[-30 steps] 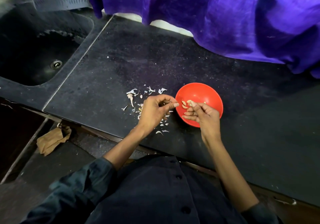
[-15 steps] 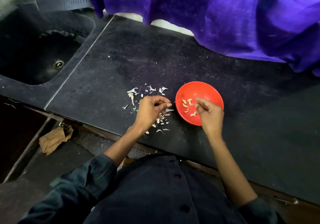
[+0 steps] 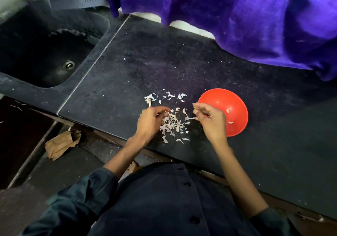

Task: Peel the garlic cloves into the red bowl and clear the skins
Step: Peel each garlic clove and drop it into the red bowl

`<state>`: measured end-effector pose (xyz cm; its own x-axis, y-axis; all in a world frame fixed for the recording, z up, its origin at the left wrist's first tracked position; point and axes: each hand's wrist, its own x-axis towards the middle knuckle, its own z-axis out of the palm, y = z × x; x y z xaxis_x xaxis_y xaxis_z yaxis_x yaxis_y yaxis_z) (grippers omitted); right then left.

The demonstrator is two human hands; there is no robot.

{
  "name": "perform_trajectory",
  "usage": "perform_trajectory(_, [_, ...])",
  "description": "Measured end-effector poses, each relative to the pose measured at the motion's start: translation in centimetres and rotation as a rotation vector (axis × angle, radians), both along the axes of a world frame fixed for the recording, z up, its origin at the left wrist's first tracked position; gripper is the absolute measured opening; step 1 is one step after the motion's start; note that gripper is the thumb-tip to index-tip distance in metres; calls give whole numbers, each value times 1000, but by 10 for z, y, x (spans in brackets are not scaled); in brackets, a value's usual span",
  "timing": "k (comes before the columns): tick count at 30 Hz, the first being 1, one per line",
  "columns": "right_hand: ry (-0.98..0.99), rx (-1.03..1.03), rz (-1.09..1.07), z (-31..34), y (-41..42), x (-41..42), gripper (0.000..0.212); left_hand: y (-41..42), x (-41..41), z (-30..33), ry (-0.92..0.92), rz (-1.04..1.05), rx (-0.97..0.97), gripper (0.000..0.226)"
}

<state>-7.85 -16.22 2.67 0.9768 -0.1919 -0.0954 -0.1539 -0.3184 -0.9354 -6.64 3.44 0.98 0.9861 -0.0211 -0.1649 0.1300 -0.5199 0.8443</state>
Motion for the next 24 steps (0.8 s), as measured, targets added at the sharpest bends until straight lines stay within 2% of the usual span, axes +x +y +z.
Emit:
perform_trajectory(5, [45, -56, 87, -5, 23, 12, 24, 23, 4, -2, 21, 7, 169, 14])
perform_trajectory(9, [29, -333, 152, -11, 36, 21, 24, 41, 12, -7, 32, 5, 154, 11])
perform_trajectory(12, [107, -586, 220, -13, 45, 27, 35, 49, 16, -9, 28, -27, 165, 23])
perform_trajectory(18, [246, -874, 213, -24, 65, 25, 43, 56, 21, -15, 51, -87, 186, 17])
perform_trajectory(20, [251, -910, 204, -28, 69, 25, 43, 55, 21, -16, 51, -110, 194, 17])
perform_trajectory(24, [148, -853, 191, -35, 70, 23, 34, 52, 22, -18, 33, -146, 190, 18])
